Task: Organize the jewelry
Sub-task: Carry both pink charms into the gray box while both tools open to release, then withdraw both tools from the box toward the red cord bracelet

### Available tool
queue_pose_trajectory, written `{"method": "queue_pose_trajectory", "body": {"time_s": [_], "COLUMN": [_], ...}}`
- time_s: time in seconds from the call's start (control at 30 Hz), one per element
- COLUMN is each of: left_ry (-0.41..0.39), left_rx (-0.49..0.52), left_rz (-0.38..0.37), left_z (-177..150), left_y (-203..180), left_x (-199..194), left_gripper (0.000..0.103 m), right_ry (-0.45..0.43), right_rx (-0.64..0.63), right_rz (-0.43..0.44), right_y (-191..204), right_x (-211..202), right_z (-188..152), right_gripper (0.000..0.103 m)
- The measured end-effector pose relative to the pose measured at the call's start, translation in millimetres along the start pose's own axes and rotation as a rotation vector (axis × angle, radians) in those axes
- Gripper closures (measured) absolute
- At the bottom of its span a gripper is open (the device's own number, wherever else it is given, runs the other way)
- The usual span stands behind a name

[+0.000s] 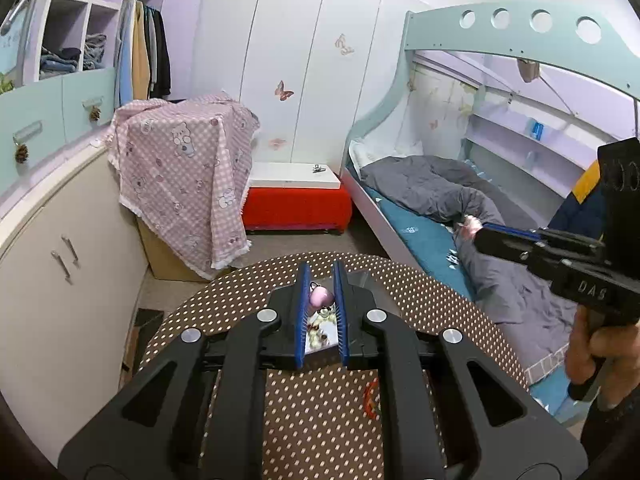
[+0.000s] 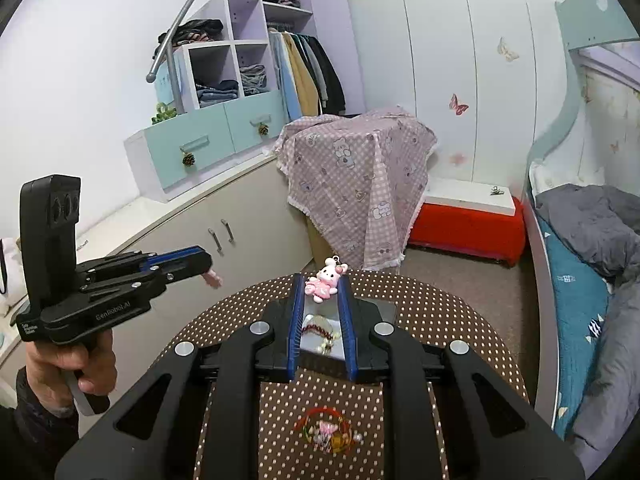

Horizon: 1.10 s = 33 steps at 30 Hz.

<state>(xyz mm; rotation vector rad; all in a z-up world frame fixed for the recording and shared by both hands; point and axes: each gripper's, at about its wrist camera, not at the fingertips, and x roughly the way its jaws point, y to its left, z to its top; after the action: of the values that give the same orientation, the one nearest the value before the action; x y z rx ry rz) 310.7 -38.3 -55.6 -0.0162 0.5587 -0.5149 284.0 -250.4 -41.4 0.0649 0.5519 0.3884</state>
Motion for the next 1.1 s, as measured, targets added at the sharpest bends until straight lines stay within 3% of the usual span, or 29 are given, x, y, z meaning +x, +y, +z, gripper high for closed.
{"method": "queue_pose_trajectory", "body": {"time_s": [0.4,0.5,0.53,0.57,0.6,0.67,0.77,1.1], "left_ry": [0.081,0.118,0.129,0.146,0.151,0.109,0.063,-0.025], "left_rx": [-0.063,-0.060,-0.060,-0.062,-0.067,-0.082,-0.117,-0.093], "left_rz": [-0.055,-0.033,-0.015,0.009,0.029,0.116,0.096,0.201], "left_z": [14.2,14.1,14.2,13.1,12.9,12.4,10.4,7.3], "left_y": [1.8,3.2,5.3,7.2,9.0,15.6,24.7,17.9], "left_x": [58.5,70.1,72.9,76.1,76.4,68.5,51.3,6.2], "left_gripper": [0.091,0.090,0.090,0.077,0.044,0.015,0.012,0.009], "right_ry": [0.119,0.161,0.182,0.188,0.182,0.149,0.110,0.013], "right_rx": [0.040,0.052,0.066,0.085,0.101,0.141,0.166,0.197], "right_rz": [0.032,0.040,0.043,0.033,0.017,-0.006,-0.033,-0.071], "right_y": [-14.5,-17.9,-20.7,-24.2,-27.3,-35.2,-40.6,-41.3], "right_x": [64.4,81.0,87.0,90.1,90.0,83.1,70.2,26.0], "right_z": [5.9,2.2,0.3,-0.8,-2.5,-5.4,-6.0,-2.6], "right_gripper": [0.088,0.087,0.076,0.052,0.037,0.016,0.009,0.008]}}
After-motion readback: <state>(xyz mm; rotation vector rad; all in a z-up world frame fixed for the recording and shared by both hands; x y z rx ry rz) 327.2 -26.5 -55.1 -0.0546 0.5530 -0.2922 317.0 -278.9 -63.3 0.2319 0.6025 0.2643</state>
